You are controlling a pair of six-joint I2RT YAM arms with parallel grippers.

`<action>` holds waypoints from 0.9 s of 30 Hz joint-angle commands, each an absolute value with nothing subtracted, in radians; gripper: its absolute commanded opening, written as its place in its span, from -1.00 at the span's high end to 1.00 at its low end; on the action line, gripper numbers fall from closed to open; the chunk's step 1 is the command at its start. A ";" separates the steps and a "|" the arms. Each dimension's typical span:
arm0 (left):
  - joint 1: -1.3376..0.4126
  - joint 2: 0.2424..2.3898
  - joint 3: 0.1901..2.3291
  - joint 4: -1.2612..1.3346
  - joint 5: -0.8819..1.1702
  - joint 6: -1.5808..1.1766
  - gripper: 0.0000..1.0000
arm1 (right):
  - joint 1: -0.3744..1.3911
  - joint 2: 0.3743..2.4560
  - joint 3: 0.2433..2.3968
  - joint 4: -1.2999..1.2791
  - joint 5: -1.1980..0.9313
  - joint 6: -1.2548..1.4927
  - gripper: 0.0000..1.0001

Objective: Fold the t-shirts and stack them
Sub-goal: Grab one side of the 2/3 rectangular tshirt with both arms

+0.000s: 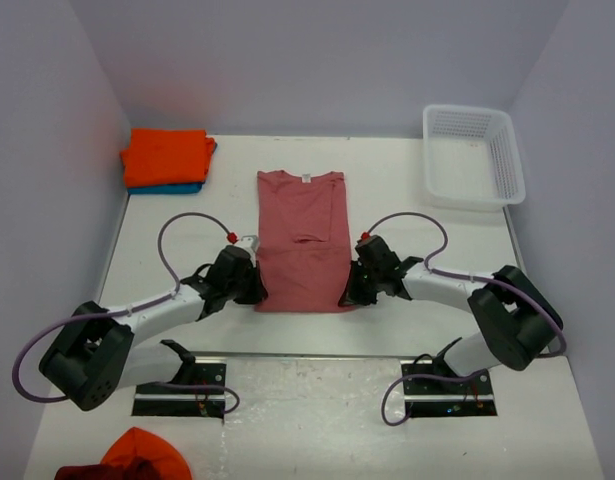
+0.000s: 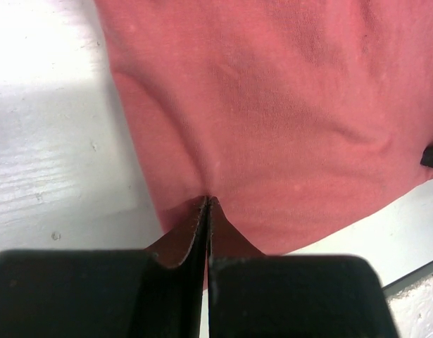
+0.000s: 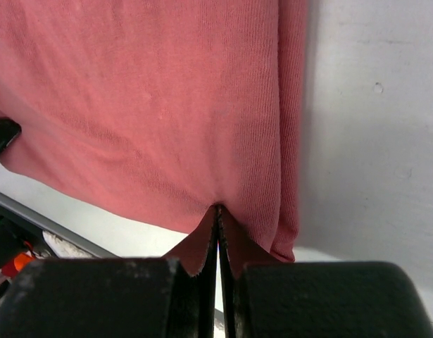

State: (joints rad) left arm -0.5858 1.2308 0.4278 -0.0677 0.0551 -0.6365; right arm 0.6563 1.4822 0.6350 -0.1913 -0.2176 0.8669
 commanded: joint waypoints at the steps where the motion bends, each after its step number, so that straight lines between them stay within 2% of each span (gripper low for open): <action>1: -0.594 1.189 0.396 -0.127 0.037 -0.632 1.00 | 0.670 1.467 0.574 -0.258 -0.143 0.856 1.00; 7: -0.598 1.072 0.411 -0.170 0.037 -0.627 0.92 | 0.698 1.364 0.597 -0.277 -0.138 0.781 1.00; 10: -0.603 1.008 0.434 -0.215 0.023 -0.629 0.88 | 0.735 1.257 0.644 -0.353 -0.086 0.764 0.78; 12: -0.604 0.971 0.448 -0.239 0.015 -0.629 0.83 | 0.744 1.191 0.652 -0.399 -0.060 0.773 0.50; 14: -0.604 0.954 0.469 -0.276 0.005 -0.624 0.80 | 0.744 1.102 0.638 -0.413 -0.061 0.782 0.08; 15: -0.604 0.942 0.477 -0.290 0.005 -0.620 0.80 | 0.744 1.082 0.638 -0.446 -0.049 0.793 -0.26; 16: -0.604 0.937 0.485 -0.307 0.005 -0.617 0.80 | 0.745 1.068 0.635 -0.457 -0.045 0.798 -0.39; 19: -0.604 0.930 0.495 -0.313 0.005 -0.617 0.78 | 0.744 1.031 0.608 -0.479 -0.011 0.831 -0.47; 27: -0.606 0.953 0.505 -0.310 0.012 -0.618 0.78 | 0.741 1.042 0.494 -0.351 0.026 0.943 -0.39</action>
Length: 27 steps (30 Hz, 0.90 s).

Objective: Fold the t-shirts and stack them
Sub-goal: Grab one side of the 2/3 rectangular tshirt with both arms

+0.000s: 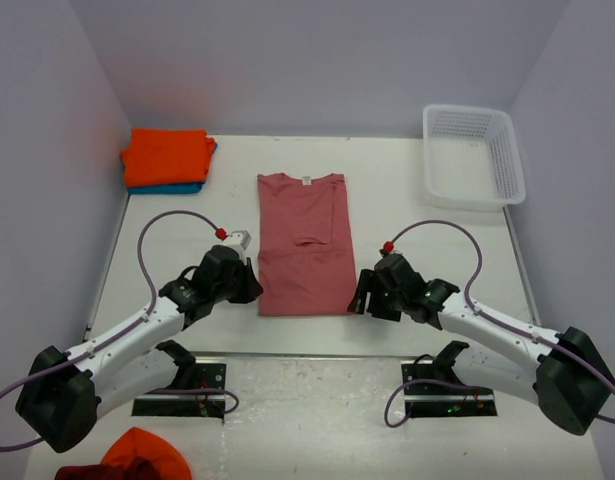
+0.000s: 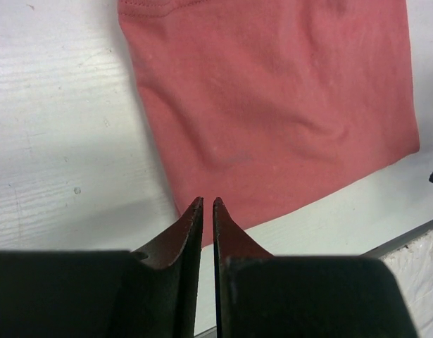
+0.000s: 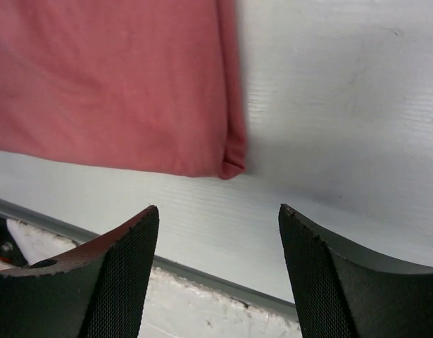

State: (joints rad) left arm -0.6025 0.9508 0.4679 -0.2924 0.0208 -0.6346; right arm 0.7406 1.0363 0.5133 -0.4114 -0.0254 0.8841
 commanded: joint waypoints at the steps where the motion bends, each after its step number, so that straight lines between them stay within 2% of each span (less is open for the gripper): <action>1: -0.606 0.953 0.503 -0.310 0.014 -0.617 0.78 | 0.739 1.054 0.485 -0.347 0.032 0.951 -0.39; 13: -0.607 0.962 0.508 -0.310 0.028 -0.611 0.78 | 0.692 1.193 0.417 -0.164 -0.040 0.994 -0.32; 17: -0.606 0.969 0.508 -0.310 0.032 -0.611 0.78 | 0.690 1.209 0.388 -0.118 -0.049 1.028 -0.24; 21: -0.607 0.960 0.505 -0.310 0.040 -0.612 0.78 | 0.690 1.174 0.354 -0.107 -0.043 1.066 -0.12; 27: -0.607 0.974 0.508 -0.310 0.044 -0.620 0.78 | 0.689 1.095 0.351 -0.172 -0.011 1.077 -0.13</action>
State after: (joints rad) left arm -0.6037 0.9691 0.4694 -0.3096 0.0299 -0.6323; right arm 0.6914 1.1183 0.3664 -0.1009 -0.0612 1.0580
